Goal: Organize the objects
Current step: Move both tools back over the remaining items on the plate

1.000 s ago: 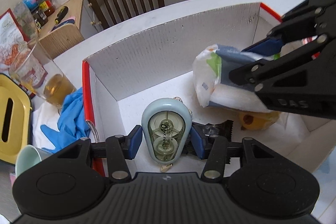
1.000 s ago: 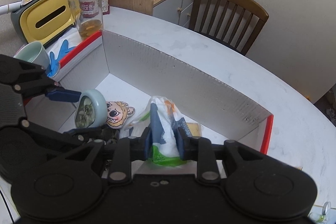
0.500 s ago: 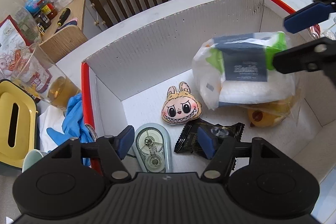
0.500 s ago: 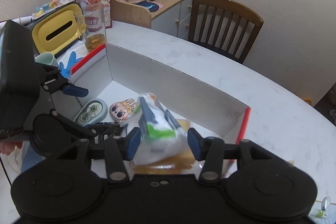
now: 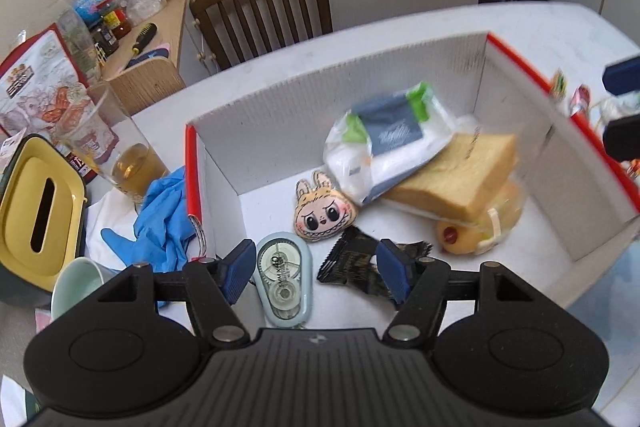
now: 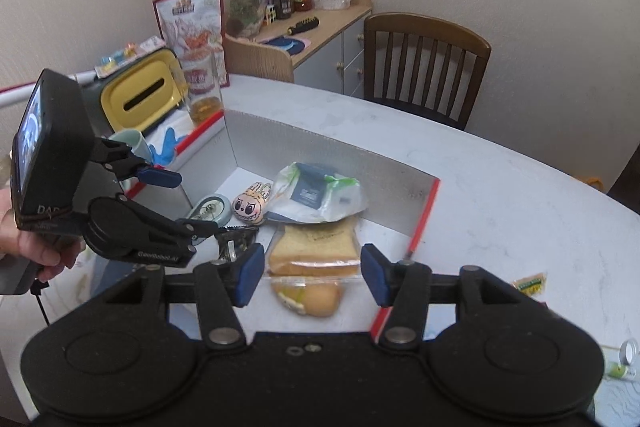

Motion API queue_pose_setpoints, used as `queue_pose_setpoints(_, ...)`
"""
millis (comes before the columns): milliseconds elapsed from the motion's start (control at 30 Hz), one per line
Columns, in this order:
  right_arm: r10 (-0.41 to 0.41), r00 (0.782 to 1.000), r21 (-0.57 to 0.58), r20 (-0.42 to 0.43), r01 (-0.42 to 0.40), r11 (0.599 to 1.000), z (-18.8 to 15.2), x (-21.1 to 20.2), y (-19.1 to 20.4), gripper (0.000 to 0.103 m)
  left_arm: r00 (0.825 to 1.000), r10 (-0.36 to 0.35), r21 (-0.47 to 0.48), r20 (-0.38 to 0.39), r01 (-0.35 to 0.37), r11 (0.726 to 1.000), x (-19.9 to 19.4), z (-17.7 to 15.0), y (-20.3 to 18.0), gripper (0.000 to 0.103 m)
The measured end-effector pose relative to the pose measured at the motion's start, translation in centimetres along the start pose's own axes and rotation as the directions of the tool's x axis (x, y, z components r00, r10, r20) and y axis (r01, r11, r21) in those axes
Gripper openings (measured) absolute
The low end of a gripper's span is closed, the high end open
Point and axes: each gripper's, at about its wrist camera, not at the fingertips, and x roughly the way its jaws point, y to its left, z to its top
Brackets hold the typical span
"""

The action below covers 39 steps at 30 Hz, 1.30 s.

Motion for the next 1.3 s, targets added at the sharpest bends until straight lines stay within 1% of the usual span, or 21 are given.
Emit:
queue_pose_setpoints(133,0.007,0.999,0.026,0.032,-0.008,1.000,-1.1,-2.4,-1.2,0.053,0.999,-0.023,-0.053,0.046,0.025,0.998,-2.2,-0.1,-0.5,0.066)
queue_pose_setpoints(267,0.011,0.998,0.052,0.068,-0.014,0.999,-2.5,-4.7,-2.7,0.059,0.995,-0.033,-0.083,0.094,0.041,0.996,-4.4,-0.3,-1.7,0.066)
queue_pose_setpoints(400,-0.006,0.994,0.077,0.109,-0.002,0.997,-3.9,-6.9,-4.2,0.061,0.991,-0.040,-0.106,0.130,0.054,0.993,-6.4,-0.2,-3.5,0.066)
queue_pose_setpoints(633,-0.029,0.989,0.117,0.147,0.011,0.993,-6.8,-10.5,-7.6,0.066,0.983,-0.056,-0.143,0.173,0.081,0.986,-9.1,0.3,-7.4,0.066)
queue_pose_setpoints(733,-0.032,0.987,0.138,0.157,0.010,0.990,-8.3,-11.8,-9.1,0.073,0.983,-0.066,-0.168,0.169,0.095,0.981,-9.5,0.2,-9.4,0.066)
queue_pose_setpoints(833,-0.038,0.987,0.154,0.156,0.014,0.988,-10.1,-13.0,-11.0,0.074,0.983,-0.069,-0.184,0.170,0.101,0.978,-9.9,0.4,-11.4,0.066)
queue_pose_setpoints(900,-0.050,0.987,0.160,0.155,0.025,0.987,-11.2,-13.8,-12.1,0.075,0.982,-0.072,-0.194,0.173,0.106,0.975,-10.2,0.5,-12.8,0.072)
queue_pose_setpoints(933,-0.055,0.987,0.164,0.154,0.029,0.986,-11.8,-14.3,-12.7,0.076,0.982,-0.075,-0.199,0.174,0.110,0.974,-10.3,0.6,-13.6,0.078)
queue_pose_setpoints(1167,-0.080,0.986,0.195,0.146,0.050,0.979,-15.2,-17.0,-17.4,0.085,0.979,-0.109,-0.223,0.173,0.147,0.964,-9.8,1.2,-18.7,0.079)
queue_pose_setpoints(1300,-0.116,0.983,0.213,0.139,0.084,0.973,-17.1,-18.1,-20.3,0.090,0.977,-0.120,-0.221,0.175,0.157,0.963,-9.1,1.9,-21.9,0.079)
